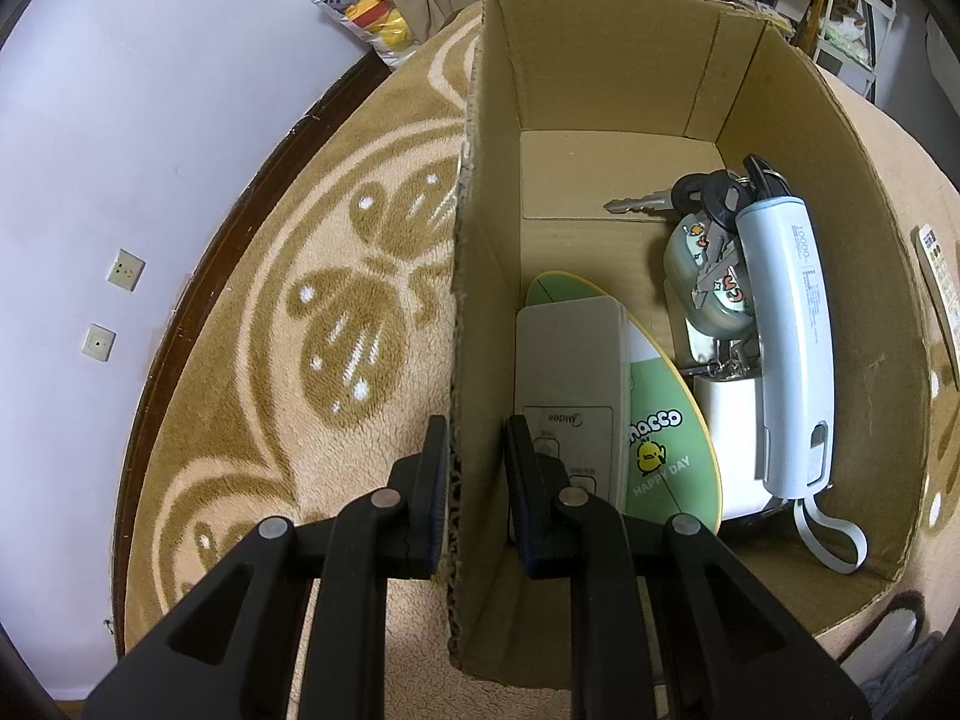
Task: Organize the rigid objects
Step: 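Return the right gripper and grasp the white TV remote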
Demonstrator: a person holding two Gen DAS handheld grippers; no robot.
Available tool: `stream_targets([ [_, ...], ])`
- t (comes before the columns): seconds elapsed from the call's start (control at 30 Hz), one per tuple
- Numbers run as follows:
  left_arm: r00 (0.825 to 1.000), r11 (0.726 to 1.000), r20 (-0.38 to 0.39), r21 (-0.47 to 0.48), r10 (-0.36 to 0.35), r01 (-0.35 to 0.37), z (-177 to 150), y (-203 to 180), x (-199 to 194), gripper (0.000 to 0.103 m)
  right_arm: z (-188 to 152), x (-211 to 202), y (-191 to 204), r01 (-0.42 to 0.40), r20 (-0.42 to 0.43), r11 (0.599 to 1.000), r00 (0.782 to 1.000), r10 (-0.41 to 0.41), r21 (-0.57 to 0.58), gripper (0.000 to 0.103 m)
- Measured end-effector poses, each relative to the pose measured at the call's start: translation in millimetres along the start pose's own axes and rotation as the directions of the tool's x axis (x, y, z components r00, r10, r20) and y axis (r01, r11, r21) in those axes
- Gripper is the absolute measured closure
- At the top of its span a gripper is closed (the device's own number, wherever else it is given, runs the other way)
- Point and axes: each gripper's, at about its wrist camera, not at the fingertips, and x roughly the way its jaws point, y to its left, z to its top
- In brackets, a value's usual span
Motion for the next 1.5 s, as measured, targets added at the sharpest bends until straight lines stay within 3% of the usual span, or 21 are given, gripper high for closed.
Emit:
stream_targets([
  [0.37, 1.0, 1.0, 0.0, 0.005, 0.005, -0.005, 0.3, -1.5, 0.7, 0.085, 17.0, 14.4, -65.1, 0.063, -0.009, 0.994, 0.998, -0.062, 0.084, 0.004],
  [1.03, 1.0, 0.999, 0.001, 0.019, 0.031, -0.031, 0.4, -9.5, -1.3, 0.085, -50.7, 73.2, -126.1, 0.211, -0.218, 0.976, 0.956, -0.194, 0.057, 0.007],
  [1.1, 0.999, 0.999, 0.001, 0.02, 0.033, -0.033, 1.1, -10.5, -2.0, 0.085, -55.1, 76.5, -130.5, 0.201, -0.235, 0.977, 0.955, -0.179, 0.073, 0.013],
  [1.3, 0.999, 0.999, 0.001, 0.023, 0.034, -0.034, 1.2, -10.9, -2.4, 0.085, -58.0, 78.4, -133.6, 0.199, -0.233, 0.977, 0.956, -0.177, 0.077, 0.018],
  [1.4, 0.999, 0.999, 0.001, 0.023, 0.036, -0.036, 1.3, -10.6, -2.5, 0.084, -59.9, 75.2, -134.5, 0.212, -0.223, 0.973, 0.957, -0.188, 0.092, 0.035],
  [1.5, 0.999, 0.999, 0.001, 0.022, 0.035, -0.035, 1.4, -10.8, -2.4, 0.084, -60.7, 74.4, -134.3, 0.211, -0.221, 0.973, 0.957, -0.186, 0.098, 0.044],
])
